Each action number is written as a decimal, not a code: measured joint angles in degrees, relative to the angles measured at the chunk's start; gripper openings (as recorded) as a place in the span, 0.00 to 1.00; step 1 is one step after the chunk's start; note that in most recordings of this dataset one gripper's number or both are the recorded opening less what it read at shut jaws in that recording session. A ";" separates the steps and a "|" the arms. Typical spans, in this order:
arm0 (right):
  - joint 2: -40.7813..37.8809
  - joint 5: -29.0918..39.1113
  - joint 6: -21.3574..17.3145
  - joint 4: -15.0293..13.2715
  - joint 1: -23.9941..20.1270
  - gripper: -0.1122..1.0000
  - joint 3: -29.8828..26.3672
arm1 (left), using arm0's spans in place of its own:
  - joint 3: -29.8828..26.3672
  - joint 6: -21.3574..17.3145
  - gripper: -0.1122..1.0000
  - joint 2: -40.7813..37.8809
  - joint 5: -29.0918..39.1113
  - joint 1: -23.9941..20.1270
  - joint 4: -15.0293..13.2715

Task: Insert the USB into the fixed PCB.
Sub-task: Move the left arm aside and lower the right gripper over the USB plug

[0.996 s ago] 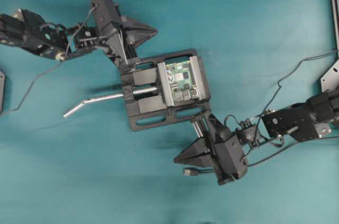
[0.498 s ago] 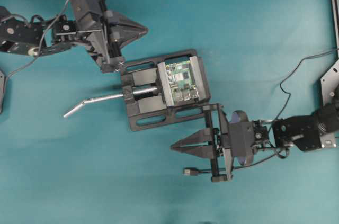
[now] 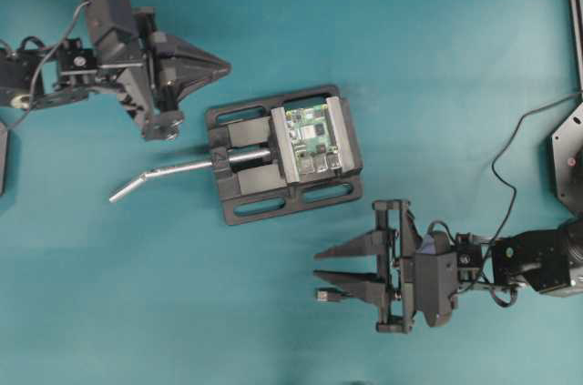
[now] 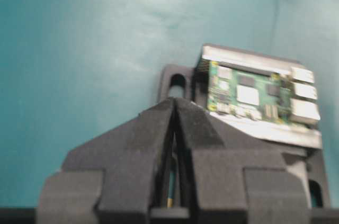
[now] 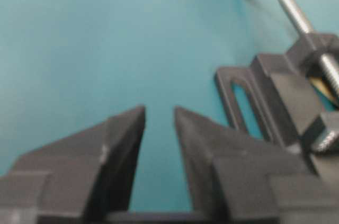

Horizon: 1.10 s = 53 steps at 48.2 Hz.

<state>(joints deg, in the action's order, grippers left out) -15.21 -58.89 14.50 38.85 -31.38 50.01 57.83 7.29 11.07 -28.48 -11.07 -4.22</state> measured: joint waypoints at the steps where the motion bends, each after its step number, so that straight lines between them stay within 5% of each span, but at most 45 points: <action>1: 0.00 0.00 0.00 0.26 0.00 0.55 0.09 | 0.26 0.00 0.10 0.35 0.09 0.26 0.00; 8: -0.09 0.18 -0.35 1.49 -0.70 0.69 1.14 | 2.99 0.00 0.10 3.25 0.70 1.85 0.00; 26: -1.49 0.53 -2.55 7.82 -5.80 0.69 0.97 | 9.49 0.00 0.10 13.27 2.72 3.08 0.09; 53: -6.24 3.34 -2.72 8.44 -7.38 0.69 -1.67 | 20.57 0.00 0.10 34.28 6.68 3.08 0.09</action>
<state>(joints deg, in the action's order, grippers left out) -21.45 -55.55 11.78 47.29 -38.76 48.34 78.40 7.29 45.35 -21.80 -8.00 -4.13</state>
